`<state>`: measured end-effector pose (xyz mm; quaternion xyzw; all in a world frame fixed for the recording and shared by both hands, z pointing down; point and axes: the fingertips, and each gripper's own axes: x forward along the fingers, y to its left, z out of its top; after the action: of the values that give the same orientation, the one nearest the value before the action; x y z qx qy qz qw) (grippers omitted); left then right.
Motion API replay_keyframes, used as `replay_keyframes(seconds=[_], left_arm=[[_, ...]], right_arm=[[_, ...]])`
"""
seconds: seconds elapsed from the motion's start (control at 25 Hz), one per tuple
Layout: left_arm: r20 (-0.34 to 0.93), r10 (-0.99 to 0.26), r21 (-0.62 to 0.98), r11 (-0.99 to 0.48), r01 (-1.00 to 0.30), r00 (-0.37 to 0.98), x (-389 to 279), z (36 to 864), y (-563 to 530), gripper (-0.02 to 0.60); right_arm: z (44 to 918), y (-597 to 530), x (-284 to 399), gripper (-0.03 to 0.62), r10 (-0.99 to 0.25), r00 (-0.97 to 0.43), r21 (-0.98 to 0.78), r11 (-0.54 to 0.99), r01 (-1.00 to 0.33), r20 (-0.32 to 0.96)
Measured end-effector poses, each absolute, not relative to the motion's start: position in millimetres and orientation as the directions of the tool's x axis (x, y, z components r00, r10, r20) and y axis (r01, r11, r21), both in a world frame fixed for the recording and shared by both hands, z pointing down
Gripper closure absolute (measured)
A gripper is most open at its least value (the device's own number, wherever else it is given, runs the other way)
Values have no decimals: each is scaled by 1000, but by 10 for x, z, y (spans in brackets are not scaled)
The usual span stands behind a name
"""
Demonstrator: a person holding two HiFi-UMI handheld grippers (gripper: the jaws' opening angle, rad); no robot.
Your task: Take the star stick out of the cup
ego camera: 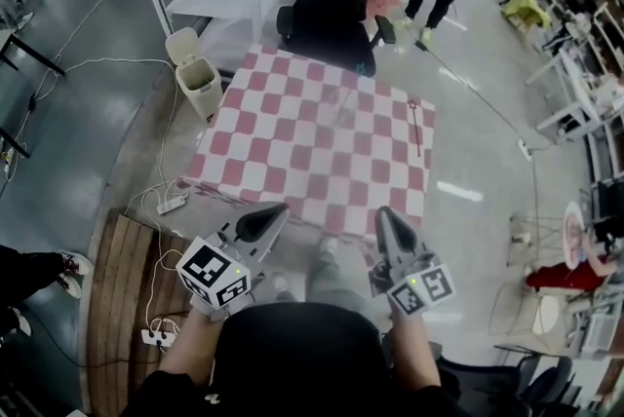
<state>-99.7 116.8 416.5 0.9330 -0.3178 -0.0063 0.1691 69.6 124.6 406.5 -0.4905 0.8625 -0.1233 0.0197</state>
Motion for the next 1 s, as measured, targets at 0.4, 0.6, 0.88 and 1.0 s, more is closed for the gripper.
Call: replay_keyframes(seconds=[0.4, 0.6, 0.88, 1.0], left_arm=[[143, -628, 310, -705, -638, 765, -702, 4218, 615, 543], [170, -648, 309, -681, -664, 743, -499, 4219, 253, 543], [212, -673, 304, -644, -702, 709, -151, 4245, -194, 543], [228, -685, 303, -625, -719, 692, -45, 4262, -343, 543]], right_arm=[[4161, 564, 1017, 577, -825, -560, -286, 519, -805, 78], [4165, 131, 1258, 577, -811, -581, -306, 537, -786, 66], [4220, -395, 1561, 577, -780, -623, -332, 571, -751, 67], [4256, -590, 1661, 577, -769, -636, -346, 580, -737, 64]])
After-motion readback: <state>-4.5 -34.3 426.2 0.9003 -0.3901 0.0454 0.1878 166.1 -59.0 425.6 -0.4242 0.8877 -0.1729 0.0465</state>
